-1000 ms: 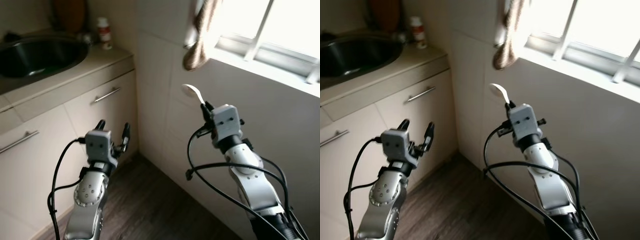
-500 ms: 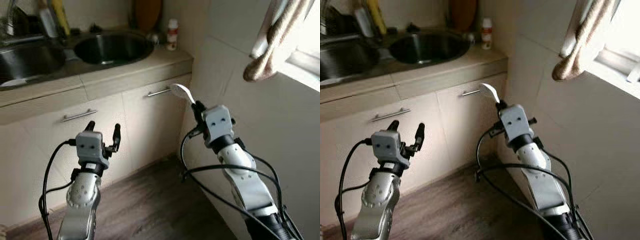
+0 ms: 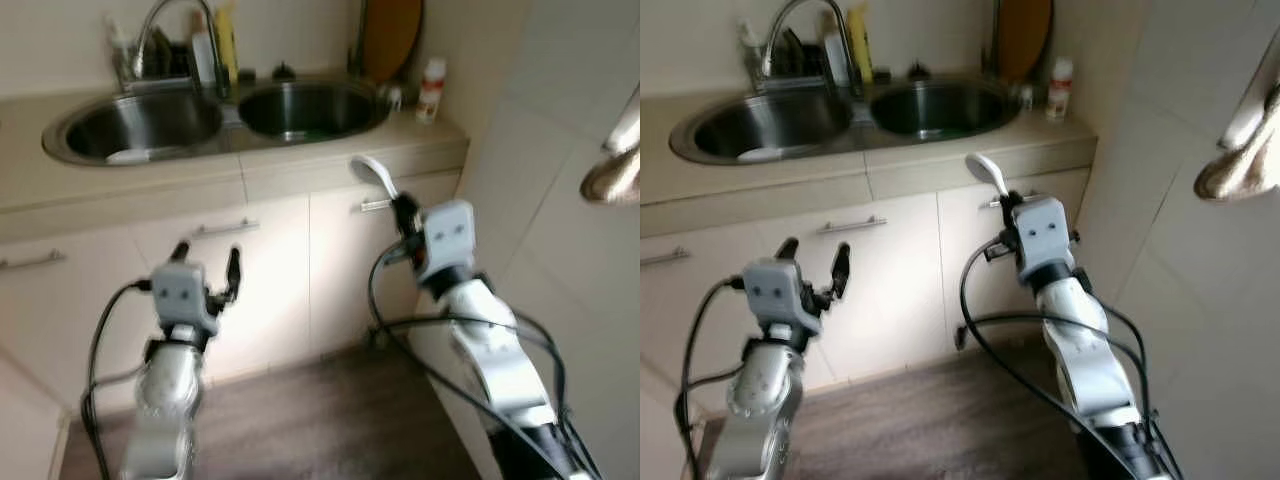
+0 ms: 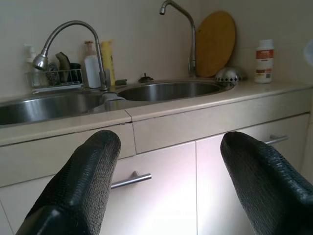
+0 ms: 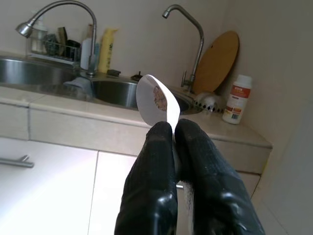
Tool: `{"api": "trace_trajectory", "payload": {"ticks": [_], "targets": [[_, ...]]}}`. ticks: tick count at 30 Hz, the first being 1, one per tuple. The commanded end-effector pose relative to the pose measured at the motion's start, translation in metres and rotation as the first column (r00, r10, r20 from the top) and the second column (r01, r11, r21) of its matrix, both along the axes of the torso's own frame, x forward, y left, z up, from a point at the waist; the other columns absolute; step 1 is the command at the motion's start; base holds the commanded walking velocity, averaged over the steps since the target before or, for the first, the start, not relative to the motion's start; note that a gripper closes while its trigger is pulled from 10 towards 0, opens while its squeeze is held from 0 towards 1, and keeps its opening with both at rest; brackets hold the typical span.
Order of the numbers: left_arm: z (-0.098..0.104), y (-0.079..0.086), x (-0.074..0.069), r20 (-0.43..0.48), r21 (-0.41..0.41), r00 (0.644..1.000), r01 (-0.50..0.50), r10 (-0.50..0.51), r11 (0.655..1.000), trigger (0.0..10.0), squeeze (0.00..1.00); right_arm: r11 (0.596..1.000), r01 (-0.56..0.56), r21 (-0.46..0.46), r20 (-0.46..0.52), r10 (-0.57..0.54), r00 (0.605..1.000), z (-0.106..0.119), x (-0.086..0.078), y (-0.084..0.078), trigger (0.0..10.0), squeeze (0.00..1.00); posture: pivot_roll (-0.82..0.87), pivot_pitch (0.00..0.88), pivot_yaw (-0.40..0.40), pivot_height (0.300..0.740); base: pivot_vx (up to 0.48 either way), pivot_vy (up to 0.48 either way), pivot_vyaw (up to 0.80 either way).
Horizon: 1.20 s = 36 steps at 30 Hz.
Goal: Kitchen organization
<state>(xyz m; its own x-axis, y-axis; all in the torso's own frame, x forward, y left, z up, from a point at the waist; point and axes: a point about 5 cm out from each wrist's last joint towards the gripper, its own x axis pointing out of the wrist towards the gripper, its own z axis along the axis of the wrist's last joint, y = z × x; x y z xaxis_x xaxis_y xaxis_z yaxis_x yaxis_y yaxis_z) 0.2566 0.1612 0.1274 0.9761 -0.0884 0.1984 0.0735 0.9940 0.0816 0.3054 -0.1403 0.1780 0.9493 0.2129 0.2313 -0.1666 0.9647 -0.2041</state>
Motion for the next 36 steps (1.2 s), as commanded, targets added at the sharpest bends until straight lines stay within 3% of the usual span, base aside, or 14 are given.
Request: {"api": "trace_trajectory", "payload": {"ticks": [1, 8, 12, 17, 20, 23, 36], "targets": [[0.005, 0.007, 0.001, 0.022, 0.010, 0.999, -0.023, 0.023, 1.000, 10.0, 0.00, 1.000, -0.020, 0.020, -0.007, 0.020, 1.000, 0.001, 0.002, 0.007, 10.0, 0.00, 0.10, 0.000, -0.046, 0.740, 0.289, 0.000, 0.00], [0.006, 0.007, 0.001, 0.025, 0.014, 1.000, -0.020, 0.019, 1.000, 10.0, 0.00, 1.000, -0.021, -0.005, -0.003, 0.021, 1.000, 0.003, 0.003, 0.009, 10.0, 0.00, 0.10, 0.000, -0.043, 0.740, 0.290, 0.000, 0.00], [0.007, 0.006, 0.002, 0.028, 0.017, 1.000, -0.015, 0.014, 1.000, 10.0, 0.00, 0.998, -0.047, -0.045, 0.001, 0.047, 0.999, 0.003, 0.002, 0.012, 10.0, 0.00, 0.10, 0.000, -0.044, 0.740, 0.292, 0.000, 0.80], [0.007, 0.005, 0.002, 0.030, 0.017, 0.999, -0.013, 0.012, 1.000, 10.0, 0.00, 0.999, -0.048, -0.008, -0.002, 0.047, 0.999, 0.004, 0.002, 0.012, 10.0, 0.00, 0.10, 0.000, -0.045, 0.740, 0.289, 0.000, 0.80], [0.007, 0.005, 0.002, 0.031, 0.017, 0.999, -0.013, 0.012, 1.000, 10.0, 0.00, 0.998, -0.054, -0.035, -0.003, 0.054, 0.999, 0.003, 0.003, 0.013, 10.0, 0.00, 0.10, 0.000, -0.046, 0.740, 0.291, 0.000, 0.27], [0.008, 0.005, 0.002, 0.033, 0.017, 0.999, -0.013, 0.013, 1.000, 10.0, 0.00, 0.999, -0.051, -0.016, -0.003, 0.051, 0.999, 0.004, 0.003, 0.013, 10.0, 0.00, 0.10, 0.000, -0.047, 0.740, 0.289, 0.000, 0.80], [0.022, 0.005, 0.004, 0.111, 0.020, 0.994, -0.021, 0.019, 1.000, 10.0, 0.00, 0.996, 0.029, 0.088, 0.084, -0.037, 0.996, 0.022, 0.006, 0.000, 10.0, 0.00, 0.10, 0.000, -0.048, 0.740, 0.271, 0.000, 0.00]]}}
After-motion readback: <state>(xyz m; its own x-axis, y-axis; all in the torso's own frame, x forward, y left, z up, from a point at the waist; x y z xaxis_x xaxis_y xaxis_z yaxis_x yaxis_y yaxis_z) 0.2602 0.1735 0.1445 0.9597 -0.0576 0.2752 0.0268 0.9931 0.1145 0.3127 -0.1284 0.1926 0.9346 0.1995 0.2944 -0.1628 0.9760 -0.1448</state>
